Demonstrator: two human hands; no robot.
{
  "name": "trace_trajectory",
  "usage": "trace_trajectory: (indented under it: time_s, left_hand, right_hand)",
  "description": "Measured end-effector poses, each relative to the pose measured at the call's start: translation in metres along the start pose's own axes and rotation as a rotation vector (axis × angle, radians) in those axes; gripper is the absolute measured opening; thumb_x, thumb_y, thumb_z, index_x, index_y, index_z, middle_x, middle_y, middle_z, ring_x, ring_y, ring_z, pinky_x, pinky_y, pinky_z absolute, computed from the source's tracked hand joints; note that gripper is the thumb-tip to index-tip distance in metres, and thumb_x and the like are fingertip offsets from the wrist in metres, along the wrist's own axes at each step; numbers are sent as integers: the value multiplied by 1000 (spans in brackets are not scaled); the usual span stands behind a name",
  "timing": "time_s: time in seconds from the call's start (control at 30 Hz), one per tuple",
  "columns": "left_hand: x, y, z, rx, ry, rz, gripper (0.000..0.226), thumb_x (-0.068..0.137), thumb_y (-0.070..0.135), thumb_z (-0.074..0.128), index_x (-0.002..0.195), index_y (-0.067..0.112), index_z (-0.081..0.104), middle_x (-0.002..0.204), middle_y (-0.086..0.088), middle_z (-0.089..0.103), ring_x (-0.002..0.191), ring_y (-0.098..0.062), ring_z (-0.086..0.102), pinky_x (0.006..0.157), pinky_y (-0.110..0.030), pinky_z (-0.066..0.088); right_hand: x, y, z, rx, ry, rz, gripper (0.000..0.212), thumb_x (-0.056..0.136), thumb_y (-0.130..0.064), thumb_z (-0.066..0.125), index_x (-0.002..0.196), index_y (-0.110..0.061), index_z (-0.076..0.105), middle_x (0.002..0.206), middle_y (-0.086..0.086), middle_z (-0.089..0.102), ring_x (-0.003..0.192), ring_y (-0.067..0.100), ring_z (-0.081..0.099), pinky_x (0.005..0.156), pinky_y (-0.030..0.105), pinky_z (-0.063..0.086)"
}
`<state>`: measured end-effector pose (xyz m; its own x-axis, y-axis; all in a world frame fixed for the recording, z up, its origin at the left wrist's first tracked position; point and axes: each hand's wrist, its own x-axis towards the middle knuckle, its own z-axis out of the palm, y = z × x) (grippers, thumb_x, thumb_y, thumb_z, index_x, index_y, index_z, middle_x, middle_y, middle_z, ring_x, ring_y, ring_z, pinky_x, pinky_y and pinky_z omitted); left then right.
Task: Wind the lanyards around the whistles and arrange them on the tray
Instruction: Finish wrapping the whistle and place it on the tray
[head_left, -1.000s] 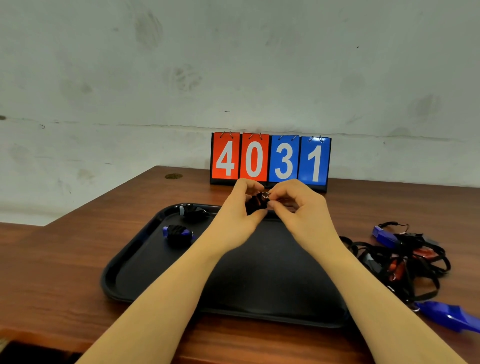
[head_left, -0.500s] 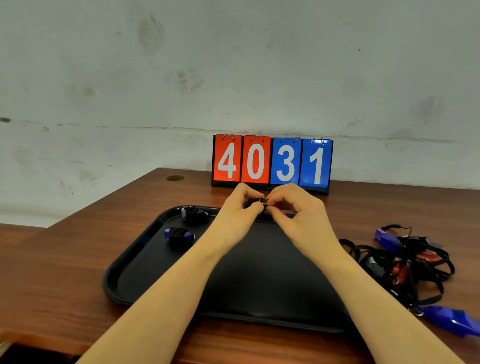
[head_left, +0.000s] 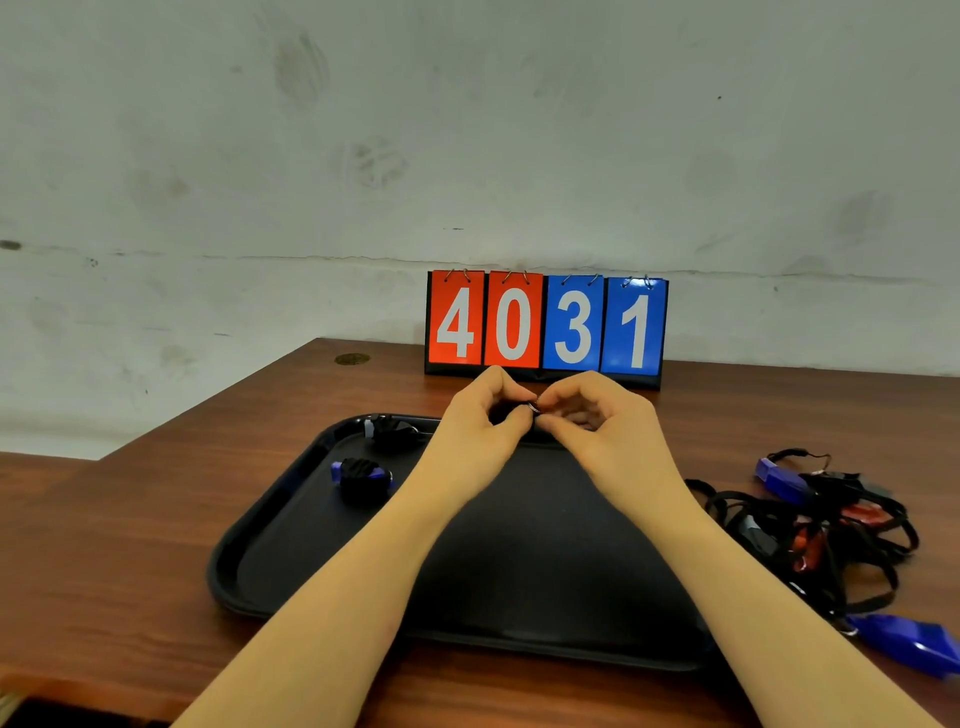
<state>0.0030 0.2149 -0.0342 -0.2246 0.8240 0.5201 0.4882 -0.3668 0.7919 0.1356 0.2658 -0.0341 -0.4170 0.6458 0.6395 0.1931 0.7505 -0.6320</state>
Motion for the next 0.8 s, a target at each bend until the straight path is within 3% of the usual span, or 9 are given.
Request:
trace_trajectory:
  time_s: [0.07, 0.2, 0.4, 0.5, 0.57, 0.67, 0.8]
  left_hand:
    - [-1, 0, -1, 44, -10, 27, 10, 89, 11, 55, 90, 21, 55, 91, 12, 60, 92, 0, 56, 74, -2, 42]
    - [-2, 0, -1, 65, -35, 34, 10, 90, 12, 54, 90, 22, 54, 93, 10, 60, 92, -1, 56, 74, -8, 43]
    - [-4, 3, 1, 51, -123, -5, 10, 93, 12, 49, 97, 20, 52, 94, 11, 59, 90, 2, 55, 74, -3, 42]
    - [-5, 4, 1, 28, -161, -42, 22, 90, 7, 50, 106, 22, 48, 100, 14, 55, 93, 4, 53, 74, -8, 42]
    - [-6, 4, 2, 76, -196, -31, 35, 86, 6, 56, 112, 24, 42, 106, 15, 50, 97, 5, 51, 73, -4, 41]
    - [-7, 3, 3, 158, -141, 14, 37, 85, 11, 62, 113, 25, 43, 112, 12, 52, 101, 2, 51, 75, -4, 41]
    - [-7, 2, 2, 206, -41, 81, 30, 82, 14, 67, 105, 26, 51, 106, 14, 56, 97, 3, 53, 78, -5, 41]
  right_hand:
    - [0, 0, -1, -5, -4, 5, 14, 80, -10, 68, 89, -19, 64, 87, -10, 63, 86, 3, 60, 78, 11, 48]
    - [-1, -2, -2, -54, 1, -22, 13, 80, -9, 68, 86, -20, 63, 84, -12, 61, 83, 2, 59, 76, 10, 47]
    - [-2, -2, -3, -148, -28, -39, 15, 80, -6, 66, 84, -19, 57, 81, -9, 56, 75, 7, 55, 71, 12, 46]
    - [0, -3, -3, -160, -12, -23, 16, 80, -5, 64, 84, -18, 55, 79, -9, 54, 72, 7, 53, 70, 12, 44]
    - [0, -3, -4, -149, 15, -21, 17, 79, -4, 64, 82, -17, 54, 77, -9, 53, 69, 6, 52, 69, 11, 44]
    - [1, -4, -6, -140, 46, -8, 17, 79, -4, 65, 82, -17, 54, 76, -8, 53, 68, 5, 51, 67, 8, 44]
    - [2, -1, -6, -163, 61, 7, 16, 79, -5, 65, 82, -16, 54, 75, -7, 53, 67, 5, 50, 64, 6, 43]
